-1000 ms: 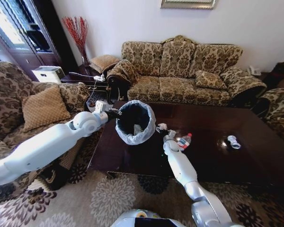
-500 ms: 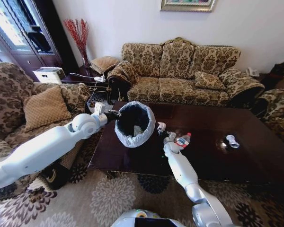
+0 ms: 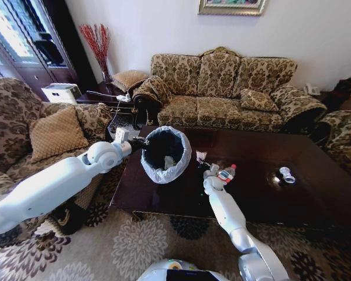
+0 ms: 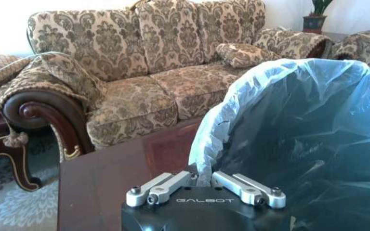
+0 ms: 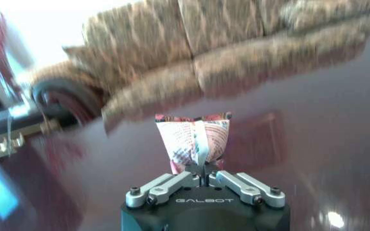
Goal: Move to the front of the table and place the trash on the table into the trash bin.
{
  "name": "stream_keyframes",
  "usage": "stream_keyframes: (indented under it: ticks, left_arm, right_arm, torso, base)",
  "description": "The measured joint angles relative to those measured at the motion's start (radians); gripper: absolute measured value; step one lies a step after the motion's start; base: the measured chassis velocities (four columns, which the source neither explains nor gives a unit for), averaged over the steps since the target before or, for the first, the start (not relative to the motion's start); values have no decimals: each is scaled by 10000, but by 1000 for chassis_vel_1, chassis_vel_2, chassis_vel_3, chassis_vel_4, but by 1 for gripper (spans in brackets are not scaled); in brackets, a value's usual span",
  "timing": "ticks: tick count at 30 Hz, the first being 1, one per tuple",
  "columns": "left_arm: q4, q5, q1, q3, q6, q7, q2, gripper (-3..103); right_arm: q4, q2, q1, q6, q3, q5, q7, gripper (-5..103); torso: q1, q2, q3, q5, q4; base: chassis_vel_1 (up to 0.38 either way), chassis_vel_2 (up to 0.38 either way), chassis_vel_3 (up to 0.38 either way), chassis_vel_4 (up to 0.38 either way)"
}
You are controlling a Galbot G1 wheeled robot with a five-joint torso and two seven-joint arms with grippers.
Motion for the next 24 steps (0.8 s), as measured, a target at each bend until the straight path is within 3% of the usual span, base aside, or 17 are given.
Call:
stream_keyframes:
  ticks: [3, 8, 11, 12, 14, 16, 19, 24]
  left_arm:
    - [-1, -11, -6, -35, 0, 1, 113, 0]
    - [44, -31, -52, -27, 3, 3, 163, 0]
    - [151, -43, -209, 113, 23, -17, 163, 0]
    - [151, -43, -209, 113, 23, -17, 163, 0]
    - [170, -99, -279, 289, 54, -21, 198, 0]
    - [113, -296, -238, 310, 90, -98, 276, 0]
    - [0, -766, -178, 261, 300, -334, 401, 0]
    - [-147, -1671, -564, 391, 796, -536, 673, 0]
  right_arm:
    - [1767, -351, -482, 749, 212, 188, 1, 0]
    - [4366, -653, -1006, 785, 377, 323, 3, 0]
    - [7601, -1212, -1458, -107, -161, 823, 2, 0]
    - [7601, -1212, -1458, -107, -161, 823, 2, 0]
    - [9923, -1492, -1959, -758, -781, 1119, -2, 0]
    - [10917, -1710, -2267, -875, -1267, 1167, -2, 0]
    - [11728, -2190, -2659, -902, -1862, 977, -2, 0]
    - [11876, -2868, -3251, -506, -2502, -178, -2, 0]
  torso:
    - [0, 0, 0, 1, 0]
    - [0, 0, -1, -3, -3]
    - [0, 0, -2, -4, 0]
    - [0, 0, -2, -4, 0]
    - [-2, 1, -3, -1, 0]
    - [-2, 1, -3, 1, -1]
    - [-2, 1, -3, -1, 2]
    - [-2, 1, -2, 4, -2]
  base:
    - [0, 0, 0, 0]
    - [0, 0, 0, 0]
    - [0, 0, 0, 0]
    - [0, 0, 0, 0]
    - [0, 0, 0, 0]
    - [0, 0, 0, 0]
    - [0, 0, 0, 0]
    - [0, 0, 0, 0]
